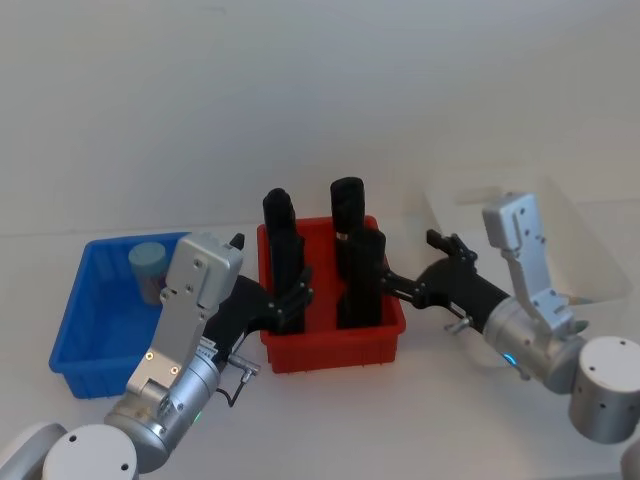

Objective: Pick the cotton swabs from the blue box and place them into the white box.

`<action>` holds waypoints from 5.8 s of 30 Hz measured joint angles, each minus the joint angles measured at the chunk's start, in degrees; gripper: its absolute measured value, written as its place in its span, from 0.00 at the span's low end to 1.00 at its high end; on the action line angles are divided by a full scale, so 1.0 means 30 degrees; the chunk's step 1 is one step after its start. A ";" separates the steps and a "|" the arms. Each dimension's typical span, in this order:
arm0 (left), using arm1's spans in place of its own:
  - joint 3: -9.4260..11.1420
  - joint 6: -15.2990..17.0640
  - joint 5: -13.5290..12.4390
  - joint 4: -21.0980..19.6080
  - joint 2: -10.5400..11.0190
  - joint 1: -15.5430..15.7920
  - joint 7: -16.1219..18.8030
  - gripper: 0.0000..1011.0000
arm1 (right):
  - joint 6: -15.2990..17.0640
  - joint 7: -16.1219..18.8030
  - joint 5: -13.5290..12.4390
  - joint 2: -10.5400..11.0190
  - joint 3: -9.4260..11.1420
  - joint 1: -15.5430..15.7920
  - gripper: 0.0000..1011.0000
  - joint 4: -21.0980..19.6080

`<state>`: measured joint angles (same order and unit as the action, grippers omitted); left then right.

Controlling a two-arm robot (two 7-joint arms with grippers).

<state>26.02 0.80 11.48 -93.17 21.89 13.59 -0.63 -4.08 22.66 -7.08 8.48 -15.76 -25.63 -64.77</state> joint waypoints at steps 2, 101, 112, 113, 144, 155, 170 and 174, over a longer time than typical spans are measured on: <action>0.0000 0.0000 0.0000 0.0000 0.0000 0.0000 0.0000 0.99 | -0.0142 0.0280 0.0029 -0.0153 -0.0052 -0.0378 0.99 0.0570; 0.0001 -0.0001 -0.0001 0.0000 -0.0001 0.0000 0.0003 0.99 | 0.2732 -0.5096 -0.1155 0.1485 0.1266 0.1469 0.35 -0.6632; 0.0001 -0.0001 0.0000 0.0000 0.0000 0.0000 0.0003 0.99 | 0.3256 -0.5274 -0.1134 0.1634 0.1387 0.1655 0.35 -0.6021; 0.0001 0.0000 0.0000 0.0000 0.0000 0.0000 0.0002 0.99 | 0.3274 -0.5273 -0.1127 0.1632 0.1388 0.1654 0.35 -0.5950; 0.0001 0.0000 -0.0001 0.0000 0.0000 0.0000 0.0003 0.99 | 0.3613 -0.4777 -0.0779 0.1402 0.1266 0.1322 0.96 -0.3507; 0.0001 -0.0001 -0.0001 0.0000 0.0000 0.0000 0.0003 0.99 | 0.3574 -0.4741 -0.0754 0.1387 0.1266 0.1321 0.99 -0.3376; 0.0001 -0.0001 0.0000 -0.0001 0.0000 0.0000 0.0002 0.99 | 0.3548 -0.4724 -0.0731 0.1386 0.1267 0.1321 0.99 -0.3311; 0.0001 -0.0001 -0.0001 0.0000 0.0000 0.0000 0.0002 0.99 | 0.3548 -0.4725 -0.0731 0.1386 0.1268 0.1321 0.99 -0.3303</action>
<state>26.02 0.79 11.48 -93.17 21.89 13.59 -0.62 6.56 8.48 -9.27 12.64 -11.95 -21.67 -74.68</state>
